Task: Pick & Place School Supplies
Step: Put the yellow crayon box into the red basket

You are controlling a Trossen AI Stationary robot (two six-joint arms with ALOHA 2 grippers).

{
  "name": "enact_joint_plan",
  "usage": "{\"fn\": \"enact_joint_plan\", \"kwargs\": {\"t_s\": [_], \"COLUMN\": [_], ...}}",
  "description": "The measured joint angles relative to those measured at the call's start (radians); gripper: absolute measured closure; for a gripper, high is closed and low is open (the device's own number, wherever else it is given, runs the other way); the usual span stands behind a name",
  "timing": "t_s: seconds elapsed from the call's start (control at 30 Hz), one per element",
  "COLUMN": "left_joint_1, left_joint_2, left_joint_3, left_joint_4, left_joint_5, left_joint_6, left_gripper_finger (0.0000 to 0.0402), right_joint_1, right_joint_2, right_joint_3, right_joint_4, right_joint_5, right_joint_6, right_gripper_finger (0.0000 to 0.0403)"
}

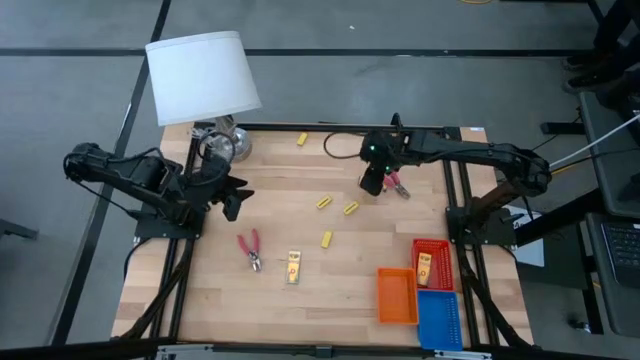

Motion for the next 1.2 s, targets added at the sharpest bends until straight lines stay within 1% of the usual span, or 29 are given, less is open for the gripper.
{"fn": "enact_joint_plan", "kwargs": {"t_s": [0.23, 0.3, 0.4, 0.5, 0.7, 0.97, 1.2], "left_joint_1": [-0.054, -0.068, -0.089, -0.102, -0.113, -0.112, -0.112], "left_joint_2": [0.075, 0.092, 0.110, 0.119, 0.119, 0.118, 0.118], "left_joint_3": [0.000, 0.000, 0.000, 0.000, 0.000, 0.000, 0.000], "left_joint_4": [-0.001, -0.001, -0.002, -0.006, -0.009, -0.009, -0.008], "left_joint_5": [-0.037, -0.054, -0.092, -0.127, -0.137, -0.119, -0.117], "left_joint_6": [0.001, -0.006, -0.019, -0.039, -0.057, -0.063, -0.095], "left_gripper_finger": [0.0217, 0.0217, 0.0217, 0.0217, 0.0217, 0.0217, 0.0217], "right_joint_1": [-0.001, -0.003, -0.005, -0.002, -0.001, -0.001, -0.017], "right_joint_2": [0.055, 0.080, 0.135, 0.194, 0.287, 0.334, 0.351], "right_joint_3": [-0.001, -0.001, -0.001, 0.000, -0.001, -0.001, -0.021], "right_joint_4": [0.006, 0.016, 0.030, 0.050, 0.038, 0.051, 0.095], "right_joint_5": [-0.002, 0.001, 0.004, 0.000, 0.004, 0.006, 0.031], "right_joint_6": [-0.258, -0.292, -0.304, -0.301, -0.262, -0.281, -0.288], "right_gripper_finger": [0.0134, 0.0114, 0.0097, 0.0091, 0.0090, 0.0091, 0.0091]}}
